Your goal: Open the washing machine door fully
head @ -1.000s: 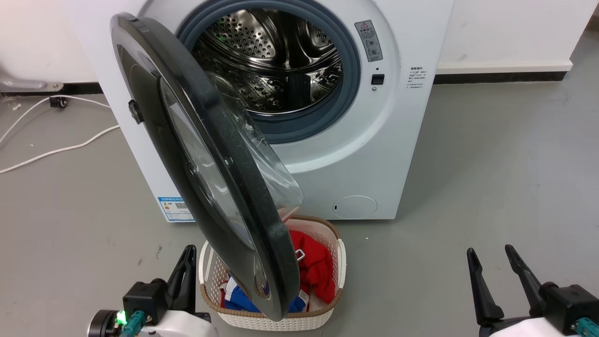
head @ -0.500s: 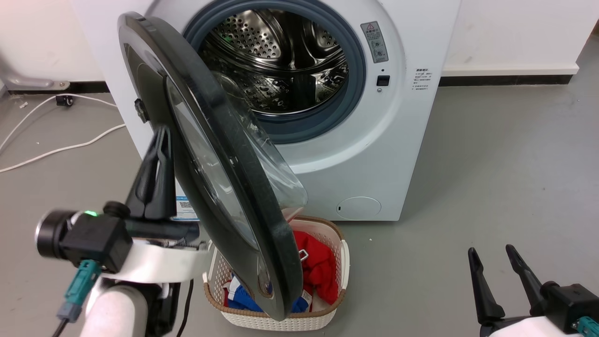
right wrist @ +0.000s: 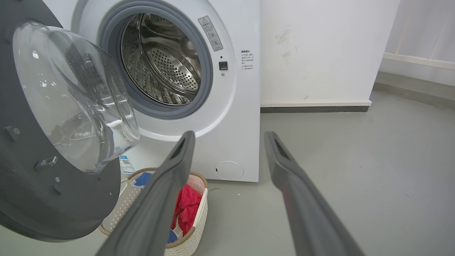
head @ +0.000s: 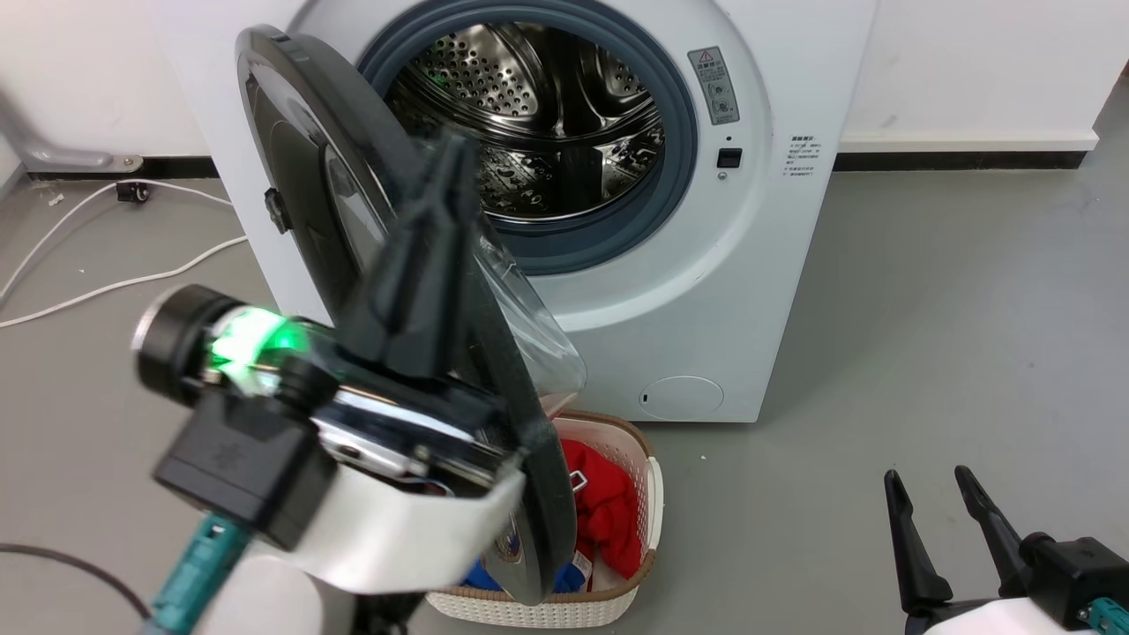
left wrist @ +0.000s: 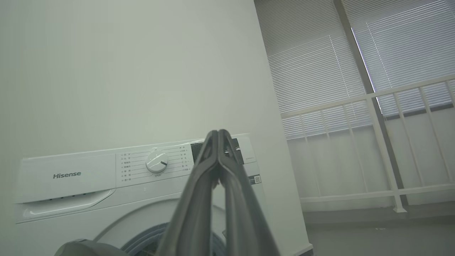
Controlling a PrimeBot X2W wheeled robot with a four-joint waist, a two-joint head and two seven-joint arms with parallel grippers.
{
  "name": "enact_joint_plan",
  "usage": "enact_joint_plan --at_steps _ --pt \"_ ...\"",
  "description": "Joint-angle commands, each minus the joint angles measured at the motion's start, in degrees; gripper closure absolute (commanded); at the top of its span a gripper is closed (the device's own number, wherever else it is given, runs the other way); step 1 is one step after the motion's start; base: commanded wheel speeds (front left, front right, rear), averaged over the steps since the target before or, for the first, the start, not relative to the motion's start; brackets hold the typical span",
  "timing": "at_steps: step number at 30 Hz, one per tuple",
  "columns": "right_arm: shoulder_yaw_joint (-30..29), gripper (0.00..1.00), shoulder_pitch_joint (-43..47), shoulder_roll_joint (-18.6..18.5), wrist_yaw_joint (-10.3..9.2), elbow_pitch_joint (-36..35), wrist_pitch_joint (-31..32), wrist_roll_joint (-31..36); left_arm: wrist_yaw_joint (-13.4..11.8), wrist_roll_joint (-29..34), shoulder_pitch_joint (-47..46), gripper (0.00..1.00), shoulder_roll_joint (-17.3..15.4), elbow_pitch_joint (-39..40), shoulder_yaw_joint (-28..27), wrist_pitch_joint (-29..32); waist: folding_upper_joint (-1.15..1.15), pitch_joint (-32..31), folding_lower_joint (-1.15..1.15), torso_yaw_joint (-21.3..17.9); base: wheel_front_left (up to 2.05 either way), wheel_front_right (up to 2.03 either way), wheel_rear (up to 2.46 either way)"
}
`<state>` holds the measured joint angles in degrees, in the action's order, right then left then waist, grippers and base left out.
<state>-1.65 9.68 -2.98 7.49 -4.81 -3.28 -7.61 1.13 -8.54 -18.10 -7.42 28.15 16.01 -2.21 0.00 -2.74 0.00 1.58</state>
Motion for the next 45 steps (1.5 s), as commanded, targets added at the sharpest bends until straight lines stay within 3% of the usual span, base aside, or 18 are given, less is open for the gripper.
enact_joint_plan --at_steps 1,11,19,31,45 --pt "-0.1 0.00 0.2 0.2 0.01 0.1 -0.3 -0.3 0.7 -0.6 -0.4 1.00 0.6 0.8 2.2 1.0 0.00 -0.1 0.00 0.1 0.00 0.00 0.00" --pt "-0.3 0.00 0.9 0.2 0.01 0.0 0.2 -0.4 3.3 -5.7 6.6 1.00 2.2 -0.7 15.0 7.7 0.00 -0.2 0.00 1.1 0.00 0.00 0.00" --pt "0.3 0.00 0.8 0.2 0.01 0.2 0.6 -0.3 2.9 -8.7 15.1 1.00 1.0 -6.1 20.6 11.5 0.00 0.6 0.00 1.2 0.00 0.00 0.00" --pt "0.7 0.00 -0.3 0.1 0.01 0.9 0.9 -0.8 1.3 -9.1 16.6 1.00 -0.7 -20.1 19.0 9.7 0.00 2.2 0.00 1.0 0.00 0.00 0.00" --pt "1.0 0.00 -1.5 0.1 0.01 2.3 0.9 -0.8 -1.1 -9.4 13.3 1.00 -1.0 -25.8 14.8 6.4 0.00 2.7 0.00 0.1 0.00 0.00 0.00"
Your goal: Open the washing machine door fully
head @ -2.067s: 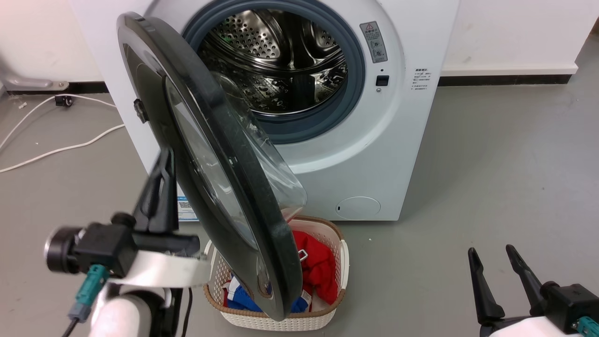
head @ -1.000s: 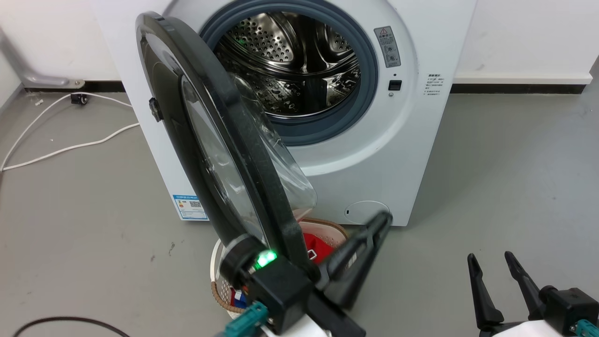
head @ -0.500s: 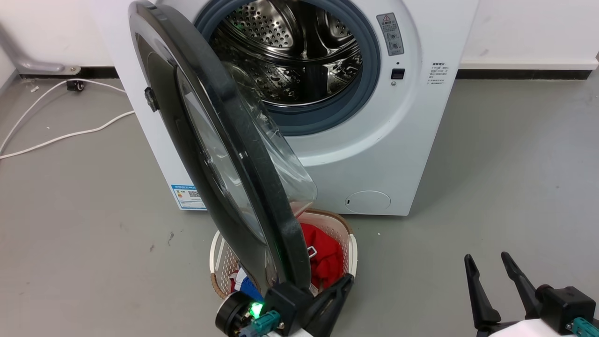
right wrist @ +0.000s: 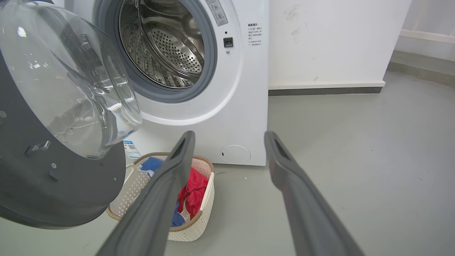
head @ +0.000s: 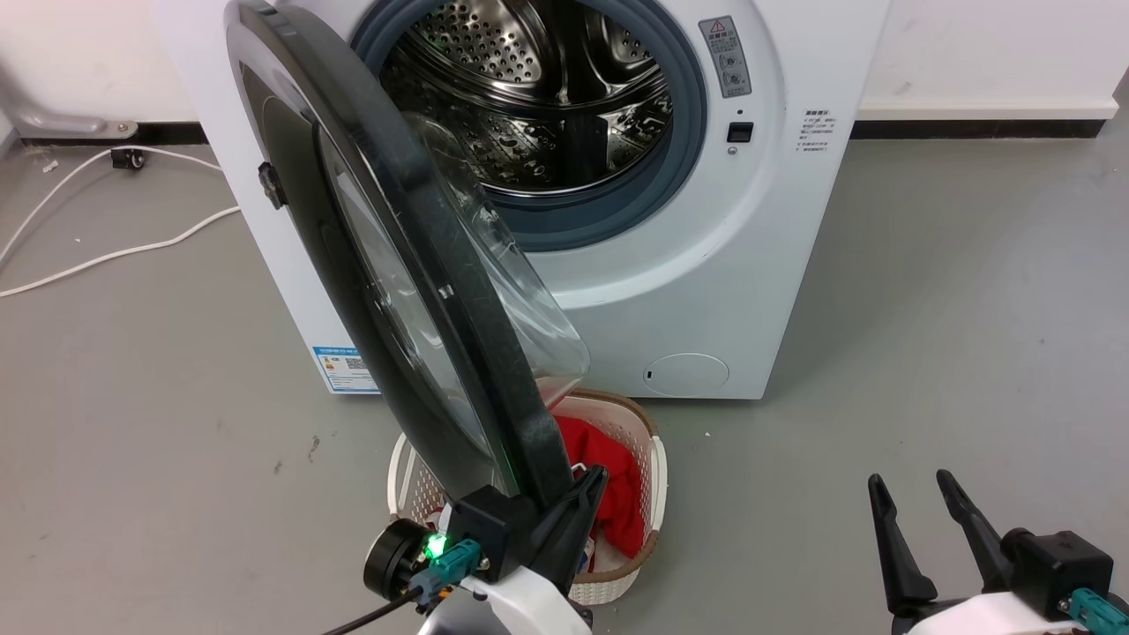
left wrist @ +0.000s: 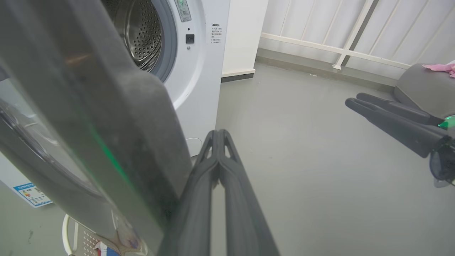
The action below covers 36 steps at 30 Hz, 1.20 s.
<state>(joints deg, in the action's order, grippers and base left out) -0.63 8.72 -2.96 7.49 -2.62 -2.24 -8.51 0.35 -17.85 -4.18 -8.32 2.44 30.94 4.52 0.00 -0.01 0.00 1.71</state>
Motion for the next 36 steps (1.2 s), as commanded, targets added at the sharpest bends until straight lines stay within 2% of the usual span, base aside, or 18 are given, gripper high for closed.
enact_joint_plan --at_steps 1,7,17,36 --pt "-0.1 0.00 -0.6 0.1 0.01 0.2 -0.2 0.1 -0.4 -0.4 -0.4 1.00 -0.1 -0.2 -0.3 -0.4 0.00 -0.1 0.00 0.0 0.00 0.00 0.00" --pt "-0.1 0.00 -0.8 0.1 0.01 1.0 -0.7 -0.3 -1.2 -0.8 0.5 1.00 -0.2 -0.6 -1.2 -1.2 0.00 -0.3 0.00 0.6 0.00 0.00 0.00" --pt "-0.2 0.00 -0.8 0.1 0.01 2.5 -1.3 -0.7 -4.2 -2.3 3.2 1.00 -0.6 -0.2 -3.5 -2.4 0.00 -1.4 0.00 3.0 0.00 0.00 0.00" --pt "-0.7 0.00 -0.7 0.1 0.01 3.2 -1.2 -1.0 -8.1 -2.6 7.4 1.00 -1.6 4.6 -5.2 -3.2 0.00 -1.9 0.00 13.8 0.00 0.00 0.00"
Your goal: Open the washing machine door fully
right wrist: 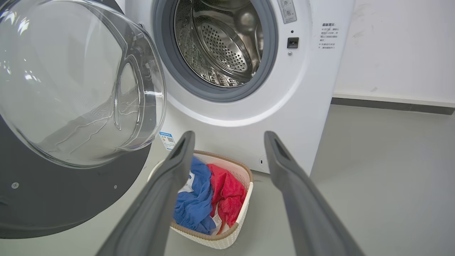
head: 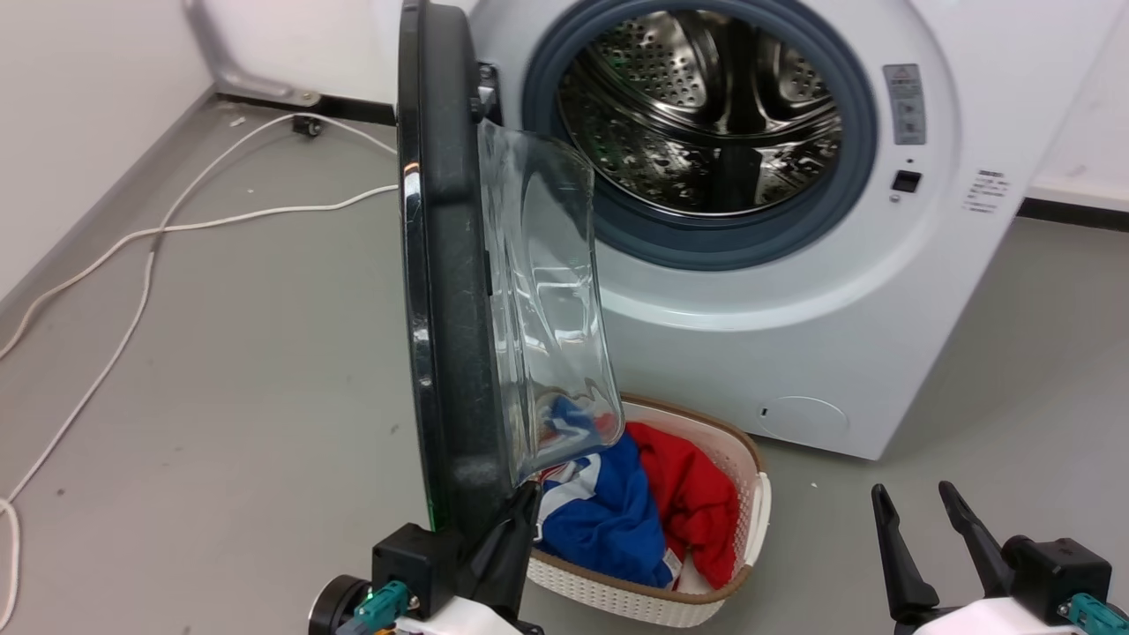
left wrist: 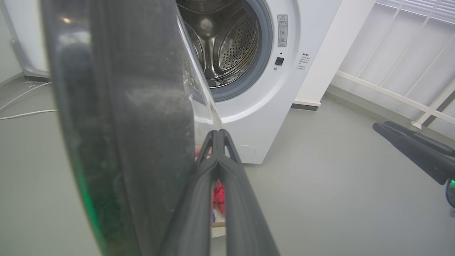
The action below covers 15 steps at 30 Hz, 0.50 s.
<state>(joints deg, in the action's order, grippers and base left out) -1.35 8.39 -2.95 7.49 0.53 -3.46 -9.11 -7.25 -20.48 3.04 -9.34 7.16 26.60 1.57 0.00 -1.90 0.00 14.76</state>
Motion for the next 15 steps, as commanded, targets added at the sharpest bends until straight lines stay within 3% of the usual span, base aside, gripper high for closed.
enact_joint_plan --at_steps 1,15 --pt "0.0 0.00 -0.5 0.1 0.01 0.1 0.0 -0.4 -0.7 0.0 0.3 1.00 -0.6 0.0 -1.1 -0.2 0.00 0.1 0.00 1.4 0.00 0.00 0.00" --pt "-0.6 0.00 -1.3 0.1 0.01 0.1 -0.1 0.3 -4.4 -1.2 1.7 1.00 -3.4 0.1 -6.9 -1.4 0.00 1.1 0.00 7.8 0.00 0.00 0.00"
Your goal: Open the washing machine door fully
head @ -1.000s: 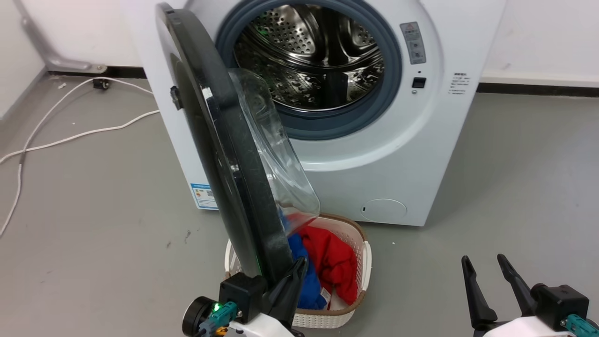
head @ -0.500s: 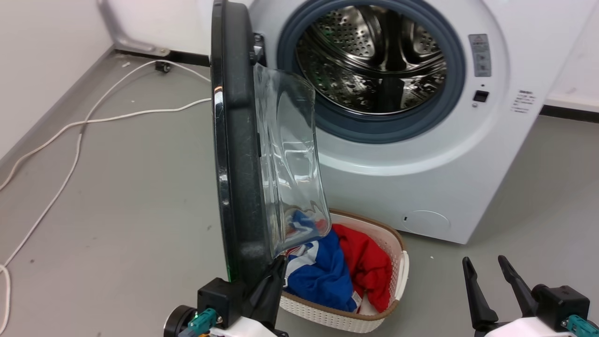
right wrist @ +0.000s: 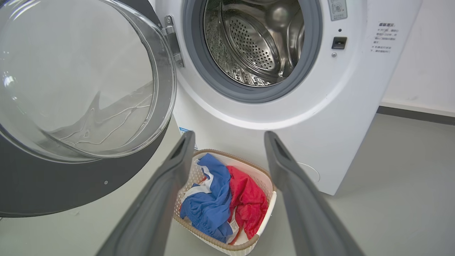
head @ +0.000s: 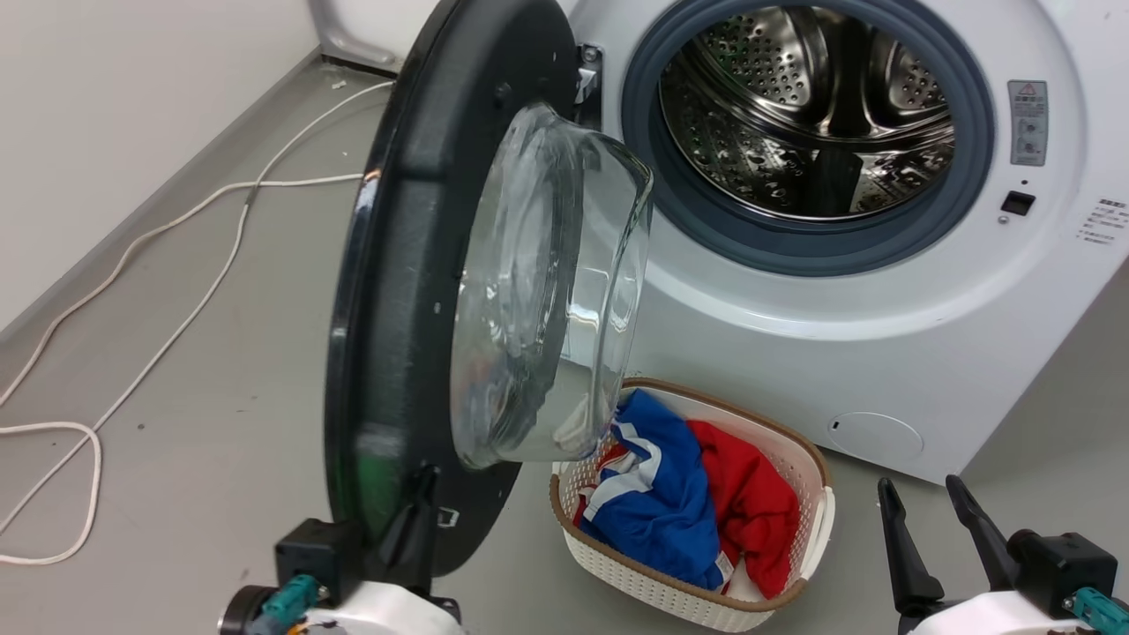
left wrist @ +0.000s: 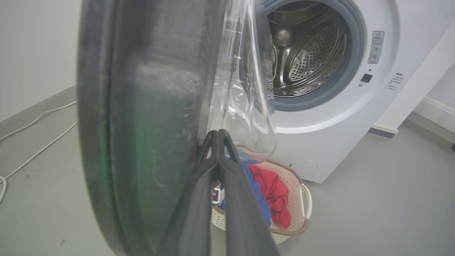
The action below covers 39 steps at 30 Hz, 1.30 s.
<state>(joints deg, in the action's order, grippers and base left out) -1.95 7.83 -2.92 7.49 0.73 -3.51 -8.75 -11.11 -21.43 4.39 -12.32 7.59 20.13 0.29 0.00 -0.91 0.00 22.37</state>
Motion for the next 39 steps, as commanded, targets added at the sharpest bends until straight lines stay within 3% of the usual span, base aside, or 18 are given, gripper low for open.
enact_joint_plan --at_steps 1,19,31,32,39 --pt "0.0 0.00 -0.8 0.1 0.01 -0.1 0.1 0.0 -0.6 -0.7 0.4 1.00 -0.7 -0.4 -1.2 -0.3 0.00 0.2 0.00 0.4 0.00 0.00 0.00" --pt "-0.3 0.00 -3.6 -0.3 0.01 -2.8 2.2 1.7 -1.2 -7.6 -5.9 1.00 -7.9 -6.8 -16.0 -2.0 0.00 8.2 0.00 -2.0 0.00 0.00 0.00" --pt "-0.3 0.00 -6.2 -1.8 0.01 -3.9 3.3 1.7 3.4 -13.3 -12.5 1.00 -13.3 -16.2 -23.0 -3.7 0.00 12.7 0.00 -3.7 0.00 0.00 0.00" --pt "-0.4 0.00 -6.5 -2.0 0.01 -4.0 3.5 1.7 4.4 -14.1 -14.5 1.00 -15.1 -19.9 -24.4 -4.7 0.00 13.0 0.00 -4.0 0.00 0.00 0.00" --pt "-0.4 0.00 -6.6 -1.9 0.01 -3.8 3.5 1.8 4.6 -13.7 -15.1 1.00 -15.4 -22.0 -24.3 -5.7 0.00 12.5 0.00 -4.1 0.00 0.00 0.00"
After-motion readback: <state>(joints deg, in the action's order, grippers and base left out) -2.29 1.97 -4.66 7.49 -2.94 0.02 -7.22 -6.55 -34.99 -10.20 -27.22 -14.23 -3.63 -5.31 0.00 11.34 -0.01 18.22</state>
